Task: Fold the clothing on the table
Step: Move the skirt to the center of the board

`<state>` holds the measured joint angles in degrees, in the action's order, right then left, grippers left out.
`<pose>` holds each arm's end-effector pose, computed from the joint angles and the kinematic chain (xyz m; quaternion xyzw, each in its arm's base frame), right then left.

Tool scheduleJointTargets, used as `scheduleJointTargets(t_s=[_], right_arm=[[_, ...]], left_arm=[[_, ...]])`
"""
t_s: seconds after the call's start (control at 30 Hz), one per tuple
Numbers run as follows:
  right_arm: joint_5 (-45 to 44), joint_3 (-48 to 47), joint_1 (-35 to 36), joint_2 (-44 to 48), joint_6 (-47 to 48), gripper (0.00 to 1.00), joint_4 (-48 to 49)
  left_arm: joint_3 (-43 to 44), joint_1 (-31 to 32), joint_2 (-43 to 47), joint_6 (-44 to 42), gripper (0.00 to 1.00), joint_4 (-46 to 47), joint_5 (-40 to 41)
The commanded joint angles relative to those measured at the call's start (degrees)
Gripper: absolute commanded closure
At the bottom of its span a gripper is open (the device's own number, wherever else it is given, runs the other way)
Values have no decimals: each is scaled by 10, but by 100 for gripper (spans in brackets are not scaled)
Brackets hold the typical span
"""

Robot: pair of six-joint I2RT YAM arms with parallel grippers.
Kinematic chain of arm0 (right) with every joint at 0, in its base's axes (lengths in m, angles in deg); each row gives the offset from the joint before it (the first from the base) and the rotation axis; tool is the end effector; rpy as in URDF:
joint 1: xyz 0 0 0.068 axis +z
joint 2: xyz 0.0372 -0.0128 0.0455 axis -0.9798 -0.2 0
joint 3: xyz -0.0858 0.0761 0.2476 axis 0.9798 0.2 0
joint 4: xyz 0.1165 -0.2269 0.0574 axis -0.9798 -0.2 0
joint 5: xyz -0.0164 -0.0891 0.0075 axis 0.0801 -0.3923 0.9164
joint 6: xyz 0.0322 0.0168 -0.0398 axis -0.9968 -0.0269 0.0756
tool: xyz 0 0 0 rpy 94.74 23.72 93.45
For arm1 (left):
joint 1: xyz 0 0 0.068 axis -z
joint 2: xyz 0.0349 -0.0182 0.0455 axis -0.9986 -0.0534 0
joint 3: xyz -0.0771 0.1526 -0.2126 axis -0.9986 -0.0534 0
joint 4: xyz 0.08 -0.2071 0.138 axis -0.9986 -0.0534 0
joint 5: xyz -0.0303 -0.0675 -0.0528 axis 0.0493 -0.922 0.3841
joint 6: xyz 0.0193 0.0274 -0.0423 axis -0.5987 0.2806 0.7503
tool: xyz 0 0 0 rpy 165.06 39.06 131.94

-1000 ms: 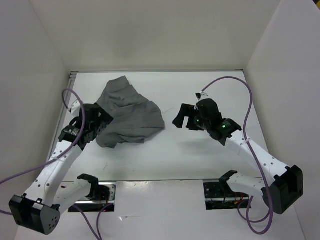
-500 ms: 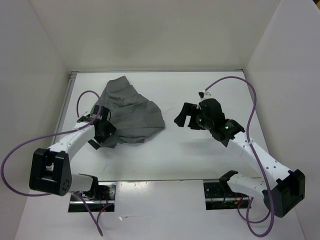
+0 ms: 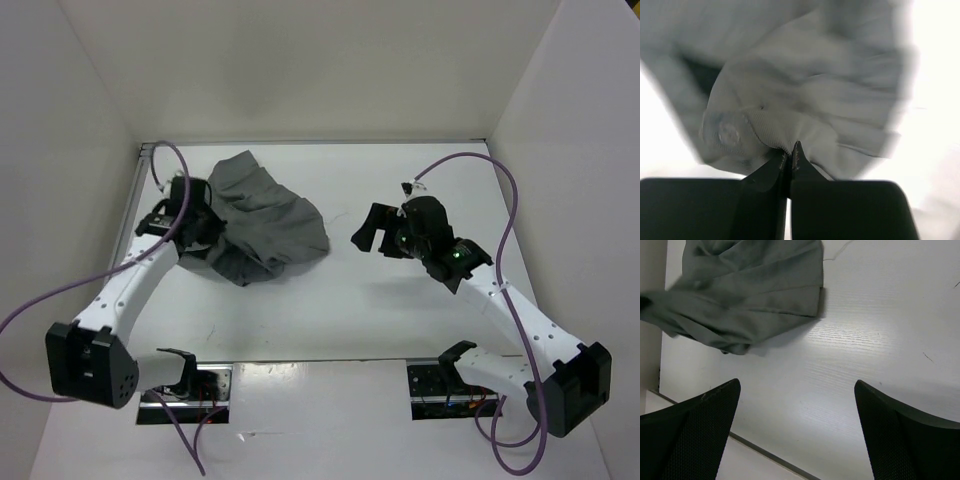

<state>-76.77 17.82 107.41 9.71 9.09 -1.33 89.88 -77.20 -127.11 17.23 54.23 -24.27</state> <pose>0.2014 0.1129 0.3046 0.0282 0.8784 0.2639 0.3975 0.2632 -0.0381 0.2647 -0.3845 0.8544 -0.0989 0.3354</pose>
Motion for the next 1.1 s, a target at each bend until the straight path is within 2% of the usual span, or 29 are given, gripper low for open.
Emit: scheduleJointTargets(t_s=[0.0, 0.03, 0.13, 0.17, 0.23, 0.37, 0.47, 0.57, 0.67, 0.73, 0.83, 0.93, 1.03, 1.07], right_arm=[[4, 4, -6, 4, -1, 1, 12], [10, 4, -6, 4, -1, 1, 12], [15, -1, -6, -7, -1, 1, 12], [15, -1, -6, -7, -1, 1, 12], [15, -1, -6, -7, -1, 1, 12], [15, -1, -6, -7, -1, 1, 12], [8, -1, -12, -1, -1, 1, 12], [8, -6, -22, -1, -1, 1, 12], [19, -12, -35, -6, -1, 1, 12], [25, -29, -35, -22, 4, 1, 7], [41, -49, -35, -62, 9, 1, 0], [70, -67, -35, -98, 9, 1, -6], [99, -95, -35, -162, 20, 1, -25], [100, -104, -35, -204, 33, 4, -44]], left_arm=[[113, -16, 58, -72, 100, 52, -37], [163, -17, 48, -78, 100, 57, -43], [232, -17, 1, -103, 100, 68, -86], [267, -22, -18, -108, 100, 75, -131], [277, -17, -24, -102, 100, 97, -168], [225, 8, 14, -74, 100, 119, -209], [127, 27, 60, -47, 100, 119, -236], [26, 63, 97, -21, 100, 124, -310], [-4, 109, 91, -54, 99, 82, -399], [10, 136, 79, -115, 77, 46, -451], [44, 150, 79, -157, 31, -8, -451], [73, 150, 86, -163, 20, -19, -436], [96, 145, 80, -163, 20, -1, -417], [103, 136, 75, -155, 20, 10, -369]])
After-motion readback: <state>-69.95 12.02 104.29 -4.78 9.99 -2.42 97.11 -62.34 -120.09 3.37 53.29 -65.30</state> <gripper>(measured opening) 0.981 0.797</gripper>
